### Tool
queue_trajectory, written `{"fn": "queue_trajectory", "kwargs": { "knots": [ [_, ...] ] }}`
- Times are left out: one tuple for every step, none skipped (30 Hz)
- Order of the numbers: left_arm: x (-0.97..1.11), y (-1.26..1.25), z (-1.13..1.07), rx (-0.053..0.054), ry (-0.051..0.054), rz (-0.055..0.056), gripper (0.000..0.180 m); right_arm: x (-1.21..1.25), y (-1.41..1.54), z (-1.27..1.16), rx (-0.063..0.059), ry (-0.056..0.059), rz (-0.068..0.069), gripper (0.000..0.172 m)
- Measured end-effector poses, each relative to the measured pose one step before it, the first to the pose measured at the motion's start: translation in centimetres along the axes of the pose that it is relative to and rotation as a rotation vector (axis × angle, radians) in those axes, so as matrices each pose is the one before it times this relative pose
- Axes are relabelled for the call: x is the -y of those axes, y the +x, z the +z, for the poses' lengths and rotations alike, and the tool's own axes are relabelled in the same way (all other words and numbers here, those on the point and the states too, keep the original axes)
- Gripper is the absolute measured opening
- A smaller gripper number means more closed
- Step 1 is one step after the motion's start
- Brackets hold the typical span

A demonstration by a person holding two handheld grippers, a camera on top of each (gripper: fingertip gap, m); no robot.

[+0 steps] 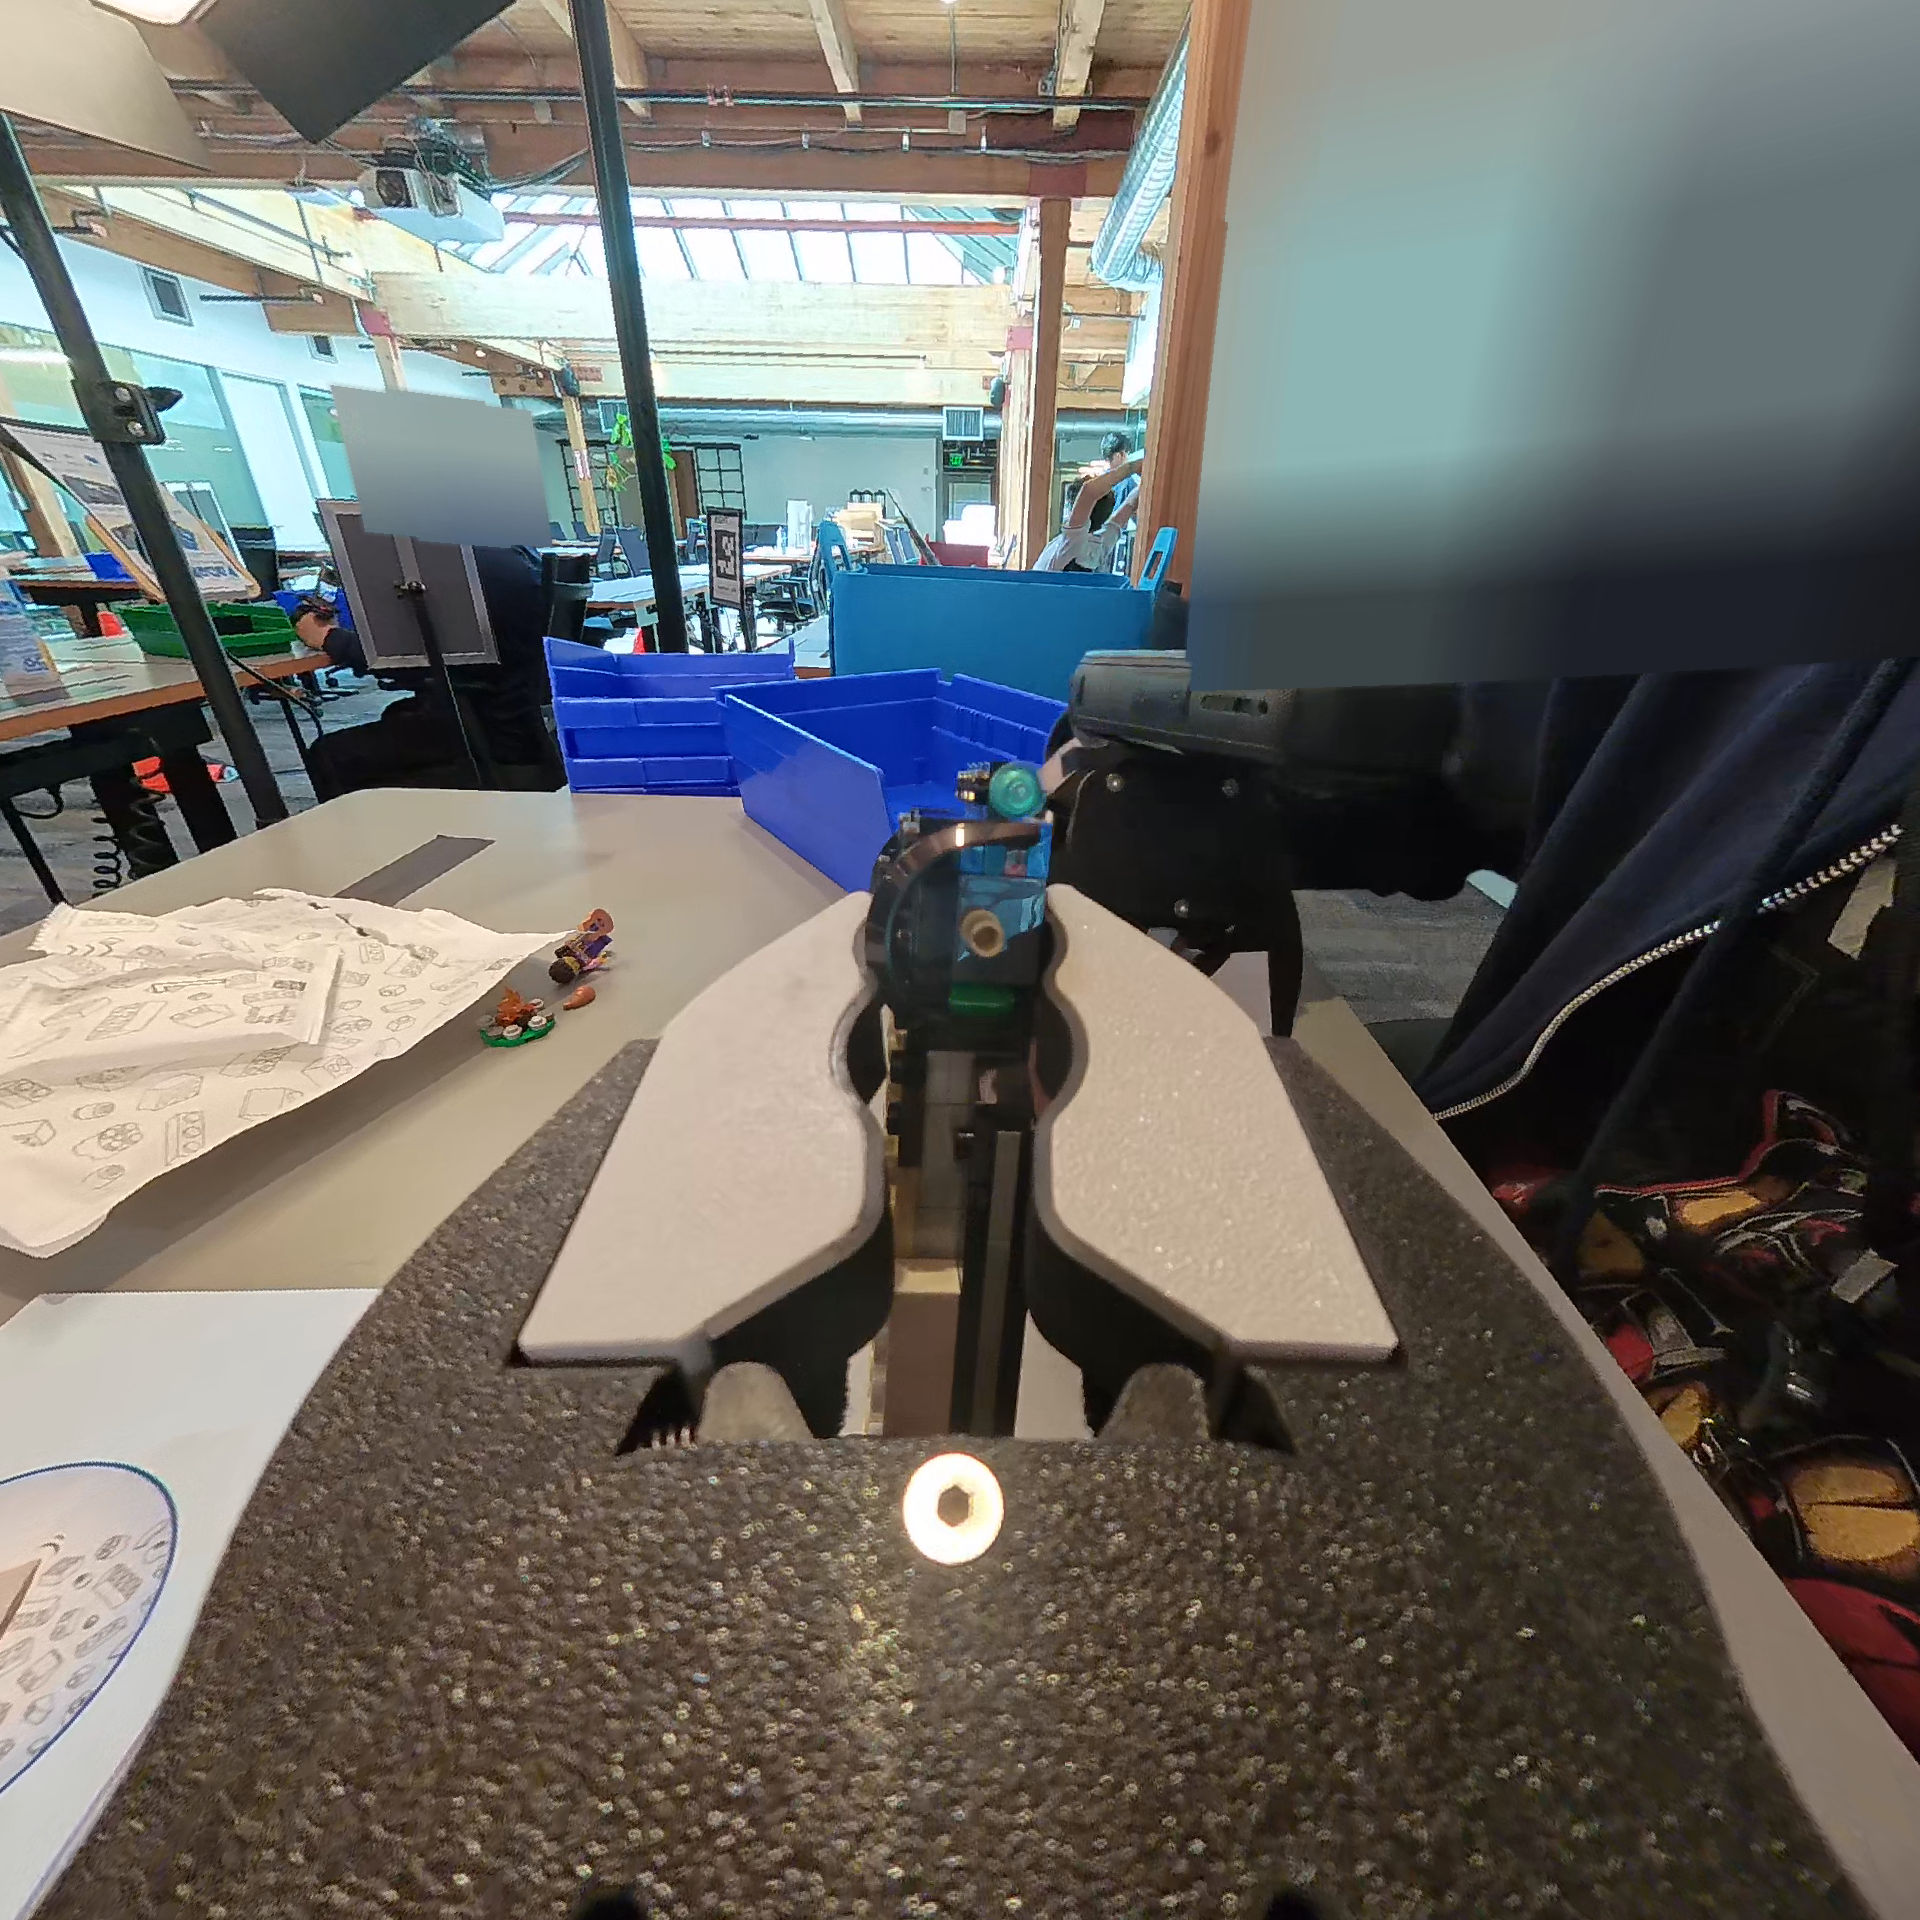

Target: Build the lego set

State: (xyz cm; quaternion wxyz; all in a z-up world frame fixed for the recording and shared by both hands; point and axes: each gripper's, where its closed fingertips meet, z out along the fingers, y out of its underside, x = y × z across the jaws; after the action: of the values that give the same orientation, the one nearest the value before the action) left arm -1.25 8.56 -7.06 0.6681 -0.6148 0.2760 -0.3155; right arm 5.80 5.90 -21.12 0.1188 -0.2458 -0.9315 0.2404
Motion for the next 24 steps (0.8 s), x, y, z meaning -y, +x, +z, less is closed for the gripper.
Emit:
{"fn": "queue_trajectory", "kwargs": {
  "knots": [
    [-0.002, -0.036, -0.018, 0.0007, -0.0003, -0.0001, 0.025, 0.085, -0.07, 0.102, 0.0247, -0.0007, -0.0145, 0.016],
    [0.017, -0.001, -0.021, 0.0004, -0.0003, 0.0006, 0.025, 0.018, -0.08, 0.118, 0.0224, -0.0068, -0.0124, 0.016],
    [0.03, 0.003, -0.014, 0.0, 0.0006, 0.0008, 0.025, -0.088, -0.018, 0.145, 0.0147, -0.0131, -0.0116, 0.015],
    [0.056, 0.02, -0.013, -0.0011, 0.0018, -0.0003, 0.025, -0.169, 0.004, 0.151, 0.0101, -0.0183, -0.0099, 0.015],
    [0.055, 0.037, -0.005, -0.0018, 0.0018, -0.0006, 0.025, -0.168, -0.024, 0.157, 0.0097, -0.0177, -0.0074, 0.014],
    [0.046, 0.027, -0.002, -0.0009, 0.0012, 0.0001, 0.025, -0.128, 0.002, 0.143, 0.0069, -0.0138, -0.0049, 0.013],
    [0.019, 0.012, -0.001, -0.0004, 0.0007, 0.0, 0.025, -0.104, -0.012, 0.121, 0.0057, -0.0105, -0.0021, 0.012],
    [0.018, -0.002, -0.011, -0.0004, 0.0005, -0.0008, 0.025, -0.053, -0.03, 0.093, 0.0061, -0.0068, 0.0002, 0.011],
    [0.025, 0.0, -0.007, -0.0004, 0.001, -0.0011, 0.025, -0.034, 0.008, 0.081, 0.0017, -0.0042, 0.0017, 0.01],
    [0.027, 0.009, 0.002, -0.0006, 0.0012, -0.0011, 0.025, -0.052, 0.052, 0.062, -0.0012, -0.0041, 0.0026, 0.01],
    [0.012, 0.013, -0.008, -0.0006, 0.0008, -0.0006, 0.025, -0.078, 0.019, 0.071, 0.0005, -0.0045, 0.0034, 0.009],
    [0.029, 0.003, -0.008, -0.0002, 0.0006, 0.0001, 0.025, -0.12, 0.013, 0.06, 0.0001, -0.0066, 0.0042, 0.009],
    [0.015, 0.001, -0.003, 0.0001, 0.0004, 0.0007, 0.025, -0.152, 0.023, 0.066, -0.0003, -0.0075, 0.0028, 0.008],
    [0.013, 0.009, 0.004, 0.0001, 0.0002, 0.0007, 0.025, -0.132, -0.006, 0.043, 0.0002, -0.0058, 0.0012, 0.007],
    [0.01, 0.012, 0.003, 0.0, 0.0001, 0.0004, 0.025, -0.072, -0.032, 0.021, 0.0012, -0.0018, 0.0026, 0.007],
    [0.0, -0.007, 0.0, 0.0002, 0.0, 0.0006, 0.025, -0.022, 0.0, -0.029, -0.0004, 0.0009, 0.0039, 0.006],
    [-0.003, 0.002, 0.006, 0.0001, -0.0002, 0.0004, 0.025, -0.064, 0.021, -0.029, -0.0026, -0.0014, 0.0036, 0.005],
    [-0.012, -0.013, 0.011, 0.0001, -0.0001, -0.0006, 0.025, -0.085, 0.04, -0.027, -0.0033, -0.0015, 0.0035, 0.005],
    [-0.036, -0.006, 0.007, 0.0, -0.0004, -0.0013, 0.025, -0.053, 0.02, -0.031, -0.0029, 0.0016, 0.0039, 0.004],
    [-0.031, -0.016, 0.012, -0.0001, -0.0007, -0.001, 0.025, -0.046, 0.043, -0.027, -0.0052, 0.0025, 0.0036, 0.005],
    [-0.05, -0.008, 0.022, 0.0, -0.0013, -0.0003, 0.025, -0.023, 0.036, -0.068, -0.0057, 0.0056, 0.0009, 0.005],
    [-0.039, -0.008, 0.009, 0.0, -0.0013, -0.0001, 0.025, 0.031, 0.042, -0.107, -0.0056, 0.0091, -0.0013, 0.006],
    [-0.023, 0.007, 0.021, -0.0005, -0.0008, -0.0005, 0.025, 0.032, 0.055, -0.13, -0.005, 0.0099, -0.004, 0.006],
    [-0.028, -0.003, 0.022, -0.0006, -0.0004, -0.0008, 0.025, 0.051, 0.039, -0.137, -0.0045, 0.0102, -0.0095, 0.007]
  ]
}}
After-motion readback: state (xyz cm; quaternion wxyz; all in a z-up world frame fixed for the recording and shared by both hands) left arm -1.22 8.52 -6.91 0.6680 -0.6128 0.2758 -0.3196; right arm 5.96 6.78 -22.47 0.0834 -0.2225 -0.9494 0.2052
